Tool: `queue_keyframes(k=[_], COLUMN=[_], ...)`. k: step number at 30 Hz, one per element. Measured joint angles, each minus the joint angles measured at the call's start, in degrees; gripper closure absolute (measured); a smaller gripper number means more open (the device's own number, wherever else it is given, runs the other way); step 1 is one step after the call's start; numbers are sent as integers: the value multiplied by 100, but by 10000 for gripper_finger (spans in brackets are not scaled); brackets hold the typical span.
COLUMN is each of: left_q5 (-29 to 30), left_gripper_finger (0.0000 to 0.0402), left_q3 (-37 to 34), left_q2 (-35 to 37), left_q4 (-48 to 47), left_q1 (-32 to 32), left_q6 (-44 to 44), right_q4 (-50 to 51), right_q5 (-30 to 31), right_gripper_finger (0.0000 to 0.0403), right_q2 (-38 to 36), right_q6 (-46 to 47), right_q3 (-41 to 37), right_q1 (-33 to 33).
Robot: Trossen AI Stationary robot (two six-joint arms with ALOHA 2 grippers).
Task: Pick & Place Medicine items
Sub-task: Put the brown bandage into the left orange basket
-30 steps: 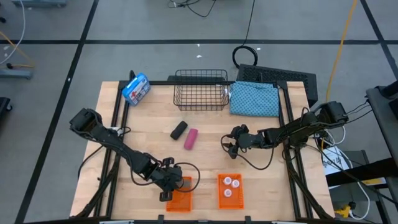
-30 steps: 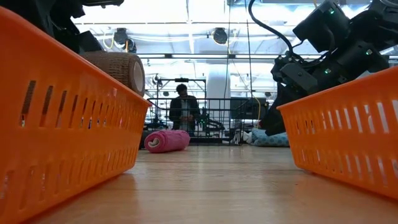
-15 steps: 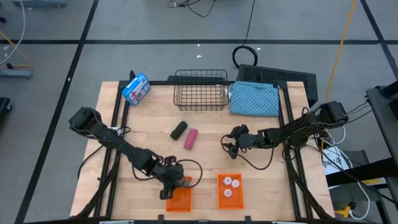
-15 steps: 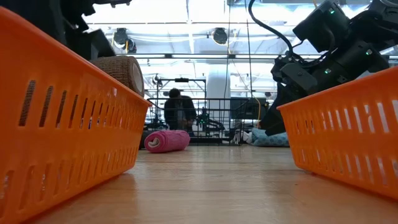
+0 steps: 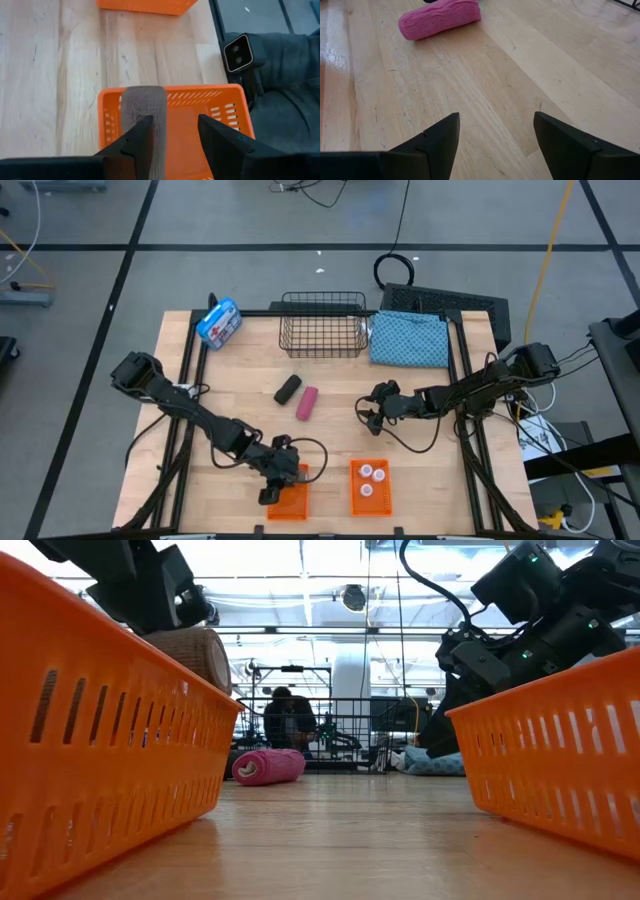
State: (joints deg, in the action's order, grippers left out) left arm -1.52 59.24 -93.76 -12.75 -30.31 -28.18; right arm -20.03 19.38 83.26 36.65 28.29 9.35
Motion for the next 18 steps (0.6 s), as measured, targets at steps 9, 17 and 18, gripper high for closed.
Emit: queue_keyframes(k=[9, 17, 18], left_q5=[0, -61, -128], left_gripper_finger=[285, 319, 323], left_q3=[0, 2, 2], left_q2=[-4, -303, -333], left_q4=[86, 126, 117], left_q1=[-23, -13, 0], left_q6=[47, 23, -7], right_q4=[-1, 0, 0], right_q5=[0, 0, 2], right_gripper_finger=[158, 158, 158], right_q2=[0, 0, 0], right_q6=[0, 0, 0], right_q3=[-2, -1, 0], right_q1=[1, 1, 2])
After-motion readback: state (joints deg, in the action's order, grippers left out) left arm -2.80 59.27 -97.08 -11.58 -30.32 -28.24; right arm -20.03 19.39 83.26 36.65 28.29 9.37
